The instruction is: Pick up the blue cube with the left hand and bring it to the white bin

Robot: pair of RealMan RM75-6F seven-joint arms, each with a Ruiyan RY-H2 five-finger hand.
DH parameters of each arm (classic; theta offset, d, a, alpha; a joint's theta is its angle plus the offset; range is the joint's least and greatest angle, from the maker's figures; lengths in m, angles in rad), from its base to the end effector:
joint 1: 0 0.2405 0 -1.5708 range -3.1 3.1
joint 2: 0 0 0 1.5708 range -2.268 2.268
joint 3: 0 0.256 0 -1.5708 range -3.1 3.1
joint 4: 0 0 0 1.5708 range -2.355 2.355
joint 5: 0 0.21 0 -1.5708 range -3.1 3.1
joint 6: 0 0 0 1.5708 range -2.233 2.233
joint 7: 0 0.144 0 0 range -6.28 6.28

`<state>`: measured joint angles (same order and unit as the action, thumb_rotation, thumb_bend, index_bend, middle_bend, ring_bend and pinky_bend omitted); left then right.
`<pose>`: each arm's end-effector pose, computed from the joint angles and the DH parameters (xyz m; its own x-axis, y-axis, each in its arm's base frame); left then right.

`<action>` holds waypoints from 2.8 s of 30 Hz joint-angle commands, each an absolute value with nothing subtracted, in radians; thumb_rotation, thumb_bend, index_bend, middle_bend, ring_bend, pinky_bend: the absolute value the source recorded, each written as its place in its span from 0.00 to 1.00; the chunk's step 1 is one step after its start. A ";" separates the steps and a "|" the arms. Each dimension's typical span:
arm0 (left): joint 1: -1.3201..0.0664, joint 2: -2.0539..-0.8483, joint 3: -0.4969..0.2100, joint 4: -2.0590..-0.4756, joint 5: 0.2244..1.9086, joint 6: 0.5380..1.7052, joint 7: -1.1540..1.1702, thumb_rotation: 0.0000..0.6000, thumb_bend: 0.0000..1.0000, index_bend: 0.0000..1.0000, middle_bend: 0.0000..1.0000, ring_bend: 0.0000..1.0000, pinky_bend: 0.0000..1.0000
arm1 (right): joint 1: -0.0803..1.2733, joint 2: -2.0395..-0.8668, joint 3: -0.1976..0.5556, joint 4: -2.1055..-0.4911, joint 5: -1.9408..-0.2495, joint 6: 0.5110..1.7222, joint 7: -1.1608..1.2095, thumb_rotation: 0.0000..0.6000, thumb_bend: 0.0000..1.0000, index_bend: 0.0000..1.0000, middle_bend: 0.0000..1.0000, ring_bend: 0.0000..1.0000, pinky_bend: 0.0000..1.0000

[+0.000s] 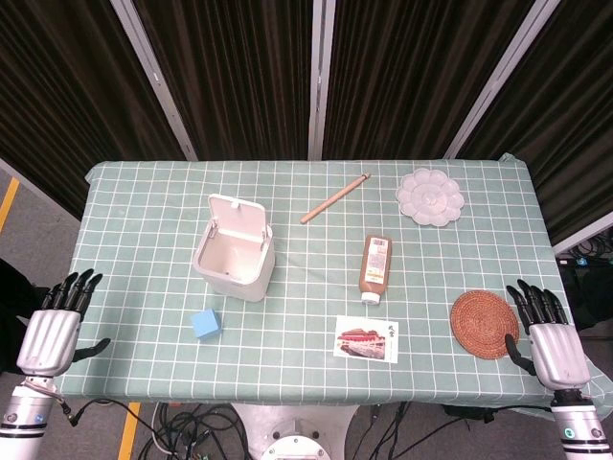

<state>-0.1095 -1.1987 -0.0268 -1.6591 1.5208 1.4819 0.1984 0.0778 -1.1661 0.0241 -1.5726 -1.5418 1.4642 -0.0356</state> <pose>-0.2882 0.1817 0.1254 0.4640 0.0196 0.8856 0.8846 -0.0626 -0.4621 -0.3136 -0.1734 0.1389 0.4256 -0.0504 0.9035 -0.9047 -0.0445 0.4237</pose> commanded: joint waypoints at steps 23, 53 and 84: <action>-0.221 -1.247 0.017 -1.701 1.583 1.285 0.108 1.00 0.00 0.06 0.03 0.00 0.14 | 0.078 -1.119 0.059 -1.596 -1.531 1.498 -0.021 1.00 0.36 0.00 0.00 0.00 0.00; -0.397 -1.444 -0.015 -1.575 1.500 1.079 0.171 1.00 0.06 0.21 0.21 0.17 0.38 | 0.079 -1.144 0.049 -1.540 -1.509 1.462 0.023 1.00 0.36 0.00 0.00 0.00 0.00; -0.317 -1.317 -0.009 -1.699 1.518 1.314 0.241 1.00 0.31 0.49 0.48 0.44 0.65 | 0.079 -1.148 0.050 -1.527 -1.506 1.459 0.036 1.00 0.36 0.00 0.00 0.00 0.00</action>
<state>-0.3464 -1.3744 -0.0023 -1.6473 1.5311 1.2675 0.2126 0.0788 -1.1482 0.0504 -1.5274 -1.5058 1.4595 0.0360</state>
